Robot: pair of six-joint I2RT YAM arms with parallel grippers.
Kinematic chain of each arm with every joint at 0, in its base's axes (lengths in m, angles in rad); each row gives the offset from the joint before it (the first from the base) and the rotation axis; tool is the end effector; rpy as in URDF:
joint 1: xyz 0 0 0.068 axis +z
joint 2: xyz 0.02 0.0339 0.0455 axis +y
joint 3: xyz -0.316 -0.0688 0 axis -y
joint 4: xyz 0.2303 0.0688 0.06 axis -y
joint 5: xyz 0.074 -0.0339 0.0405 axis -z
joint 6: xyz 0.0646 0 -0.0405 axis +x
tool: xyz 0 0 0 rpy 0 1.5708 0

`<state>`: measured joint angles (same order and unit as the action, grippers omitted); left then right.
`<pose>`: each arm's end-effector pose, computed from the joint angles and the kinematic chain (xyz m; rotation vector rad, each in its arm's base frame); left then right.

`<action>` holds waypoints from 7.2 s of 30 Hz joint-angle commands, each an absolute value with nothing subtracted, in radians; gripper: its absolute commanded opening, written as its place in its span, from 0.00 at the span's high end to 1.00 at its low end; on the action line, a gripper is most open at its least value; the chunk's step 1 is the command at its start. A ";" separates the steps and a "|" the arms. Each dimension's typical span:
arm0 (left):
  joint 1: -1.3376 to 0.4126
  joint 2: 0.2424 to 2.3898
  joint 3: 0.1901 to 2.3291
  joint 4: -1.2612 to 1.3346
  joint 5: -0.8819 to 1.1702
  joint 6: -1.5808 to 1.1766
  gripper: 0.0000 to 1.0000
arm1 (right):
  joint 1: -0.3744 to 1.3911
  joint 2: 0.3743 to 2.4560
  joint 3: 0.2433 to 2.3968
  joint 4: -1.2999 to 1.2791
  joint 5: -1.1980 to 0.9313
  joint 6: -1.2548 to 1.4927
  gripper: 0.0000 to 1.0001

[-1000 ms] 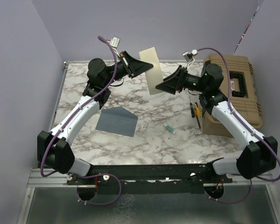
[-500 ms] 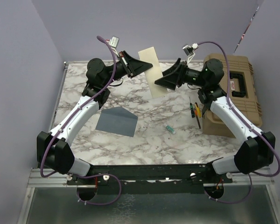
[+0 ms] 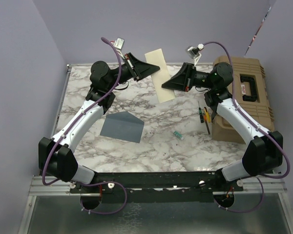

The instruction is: Place the letter into the envelope and seal it

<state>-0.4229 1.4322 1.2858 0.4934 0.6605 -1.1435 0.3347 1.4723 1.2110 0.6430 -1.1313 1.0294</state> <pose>0.2851 -0.1718 0.4947 0.1426 1.5110 -1.7023 0.2841 0.1607 0.4642 -0.6633 1.5405 1.7426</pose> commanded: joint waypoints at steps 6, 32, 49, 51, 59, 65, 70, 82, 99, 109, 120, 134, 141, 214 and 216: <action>-0.415 1.385 1.276 0.506 0.610 -1.093 0.69 | 0.341 1.476 1.231 0.599 -1.160 0.993 0.93; -0.406 1.341 1.249 -0.193 0.224 -0.818 0.12 | 0.340 1.525 1.343 0.041 -0.812 0.673 1.00; -0.199 1.042 0.515 -0.565 -0.181 -1.152 0.01 | 0.370 1.654 1.161 0.055 -0.566 0.564 1.00; -0.184 1.084 0.495 -0.480 -0.170 -1.132 0.01 | 0.370 1.664 1.156 0.069 -0.569 0.566 1.00; -0.118 1.387 0.587 -0.273 -0.080 -0.976 0.07 | 0.375 1.786 1.176 0.169 -0.610 0.563 1.00; -0.117 1.624 0.731 -0.231 0.124 -0.846 0.16 | 0.388 1.994 1.365 0.087 -0.509 0.571 1.00; -0.118 1.772 0.890 -0.229 0.260 -0.719 0.18 | 0.395 2.042 1.381 0.099 -0.461 0.569 1.00; -0.152 1.858 1.069 -0.393 0.260 -0.710 0.15 | 0.464 1.895 1.076 0.512 -0.513 0.676 1.00; -0.157 1.657 0.872 -0.456 0.354 -0.753 0.46 | 0.559 1.971 0.974 0.648 -0.291 0.605 1.00; -0.223 1.662 0.804 -0.477 0.359 -0.850 0.51 | 0.607 1.952 0.919 0.576 -0.228 0.604 1.00; -0.236 1.640 0.800 -0.443 0.278 -0.939 0.57 | 0.612 1.962 0.884 0.553 -0.245 0.605 1.00; -0.241 1.602 0.931 -0.461 0.264 -0.797 0.80 | 0.661 1.980 0.846 0.635 -0.230 0.428 1.00; -0.254 1.580 0.913 -0.487 0.216 -0.787 0.80 | 0.666 1.971 0.911 0.477 -0.180 0.507 1.00; -0.315 1.474 0.799 -0.512 0.220 -0.803 0.38 | 0.693 1.619 0.752 0.255 -0.160 0.841 1.00; -0.315 1.485 0.817 -0.521 0.230 -0.768 0.38 | 0.675 1.596 0.744 0.211 -0.196 0.851 1.00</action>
<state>-0.3099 1.4620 0.7929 -0.4793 0.1974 -0.8860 0.7002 1.6482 0.7731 0.3199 -0.1177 0.8364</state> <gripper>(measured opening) 0.618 0.005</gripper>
